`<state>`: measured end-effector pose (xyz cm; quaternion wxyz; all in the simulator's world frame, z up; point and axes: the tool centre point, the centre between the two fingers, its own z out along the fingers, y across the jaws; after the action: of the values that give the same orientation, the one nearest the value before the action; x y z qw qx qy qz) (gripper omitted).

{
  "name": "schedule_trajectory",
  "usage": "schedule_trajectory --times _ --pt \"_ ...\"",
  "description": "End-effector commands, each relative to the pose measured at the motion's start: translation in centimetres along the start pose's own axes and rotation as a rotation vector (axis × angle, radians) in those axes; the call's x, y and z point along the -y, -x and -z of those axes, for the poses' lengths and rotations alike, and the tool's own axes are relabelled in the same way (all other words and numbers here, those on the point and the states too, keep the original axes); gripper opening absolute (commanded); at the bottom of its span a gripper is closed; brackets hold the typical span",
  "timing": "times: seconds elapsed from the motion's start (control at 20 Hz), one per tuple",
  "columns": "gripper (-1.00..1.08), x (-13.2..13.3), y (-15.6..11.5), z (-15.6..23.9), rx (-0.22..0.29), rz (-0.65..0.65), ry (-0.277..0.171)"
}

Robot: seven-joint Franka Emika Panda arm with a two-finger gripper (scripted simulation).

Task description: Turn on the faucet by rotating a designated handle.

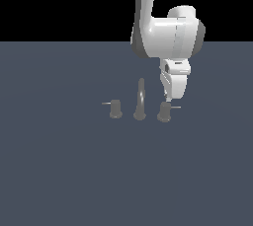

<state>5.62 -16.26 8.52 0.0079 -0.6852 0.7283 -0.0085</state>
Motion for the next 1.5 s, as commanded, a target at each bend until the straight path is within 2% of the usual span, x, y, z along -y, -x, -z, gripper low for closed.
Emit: schedule_trajectory --times 0.0,0.35,0.4,0.95,1.0,1.05,1.45 --pt "-1.0 -0.8 -1.7 -1.9 -0.002 -0.04 0.023" --pt "-1.0 -0.7 -1.9 -2.2 -0.001 -0.052 0.023" --pt "-1.0 0.8 -0.1 0.0 0.003 -0.025 -0.014" --pt "-1.0 -4.2 -3.6 -2.0 0.0 -0.052 0.023" --pt "-1.0 -4.2 -3.6 -2.0 0.0 -0.052 0.023" --pt "-1.0 -3.0 -2.7 -1.5 0.001 -0.039 0.004" --pt "-1.0 -5.8 -2.5 -1.8 0.0 -0.047 0.015"
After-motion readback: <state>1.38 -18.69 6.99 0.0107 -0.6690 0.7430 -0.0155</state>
